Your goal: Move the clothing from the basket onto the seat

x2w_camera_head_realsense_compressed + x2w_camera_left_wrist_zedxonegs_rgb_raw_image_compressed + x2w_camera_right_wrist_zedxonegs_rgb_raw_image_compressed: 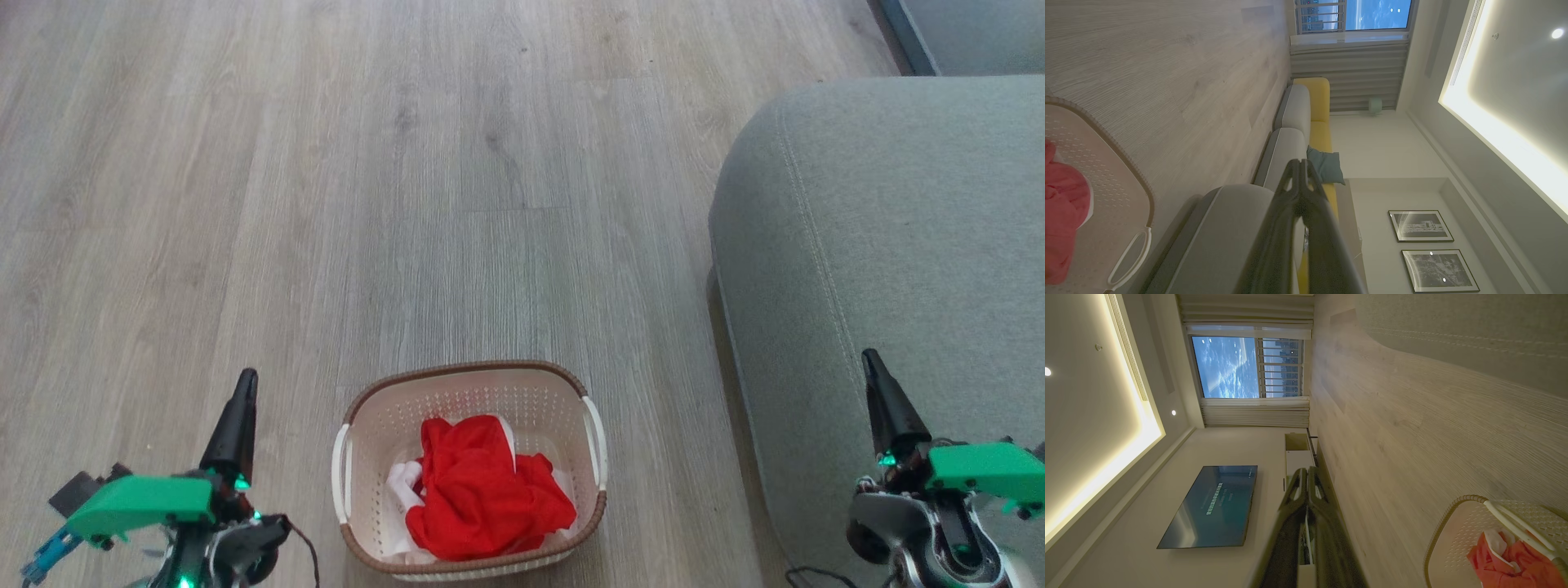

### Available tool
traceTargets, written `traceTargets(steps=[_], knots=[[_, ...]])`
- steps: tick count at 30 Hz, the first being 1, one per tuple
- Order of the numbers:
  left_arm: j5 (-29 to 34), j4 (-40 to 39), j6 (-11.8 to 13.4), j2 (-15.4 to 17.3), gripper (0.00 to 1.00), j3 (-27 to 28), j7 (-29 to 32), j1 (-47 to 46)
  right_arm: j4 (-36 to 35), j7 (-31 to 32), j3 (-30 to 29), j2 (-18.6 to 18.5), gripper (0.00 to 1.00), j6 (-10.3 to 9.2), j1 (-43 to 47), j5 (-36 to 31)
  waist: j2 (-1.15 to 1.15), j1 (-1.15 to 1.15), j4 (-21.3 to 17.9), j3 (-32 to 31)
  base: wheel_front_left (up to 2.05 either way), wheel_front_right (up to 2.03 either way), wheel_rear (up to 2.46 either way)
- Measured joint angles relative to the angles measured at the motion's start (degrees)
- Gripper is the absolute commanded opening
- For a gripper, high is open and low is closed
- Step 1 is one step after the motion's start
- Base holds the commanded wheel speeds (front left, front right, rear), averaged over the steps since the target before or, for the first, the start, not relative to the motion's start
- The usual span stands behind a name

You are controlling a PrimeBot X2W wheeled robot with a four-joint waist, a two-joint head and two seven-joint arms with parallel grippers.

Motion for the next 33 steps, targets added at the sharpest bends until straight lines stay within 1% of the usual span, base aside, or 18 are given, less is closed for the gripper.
traceTargets(steps=[6,8,9,13,19,33], knots=[[0.0,0.0,0.0,0.0,0.00,0.0,0.0,0.0,0.0,0.0,0.0,0.0,0.00,0.00,0.0,0.0,0.00,0.00,0.0,0.0,0.00,0.00,0.00],[0.0,0.9,0.1,-0.1,0.00,-0.1,0.0,0.3,1.0,0.0,0.2,0.0,0.00,0.01,0.3,0.0,0.00,0.00,0.0,0.0,0.00,0.00,0.00],[0.0,1.9,0.1,-0.2,1.00,-0.1,0.0,0.8,2.0,0.0,0.3,0.0,1.00,0.01,0.8,0.0,0.00,0.00,0.0,0.0,0.00,0.00,0.00],[0.1,4.3,0.1,-0.5,1.00,-0.3,-0.2,3.8,4.6,-0.1,0.6,0.0,1.00,0.01,3.3,0.0,0.00,0.00,0.0,0.0,0.00,0.00,0.00],[0.2,3.7,0.1,-0.5,1.00,-0.3,-1.1,3.6,4.1,-0.8,0.7,0.0,1.00,0.01,3.4,-0.3,0.00,0.00,-0.1,0.1,0.00,0.00,0.00],[3.4,2.8,0.1,-0.5,1.00,1.0,-3.4,3.4,2.6,-3.3,0.1,0.0,1.00,0.01,2.5,-5.9,0.00,0.00,-0.3,0.2,0.00,0.00,0.00]])
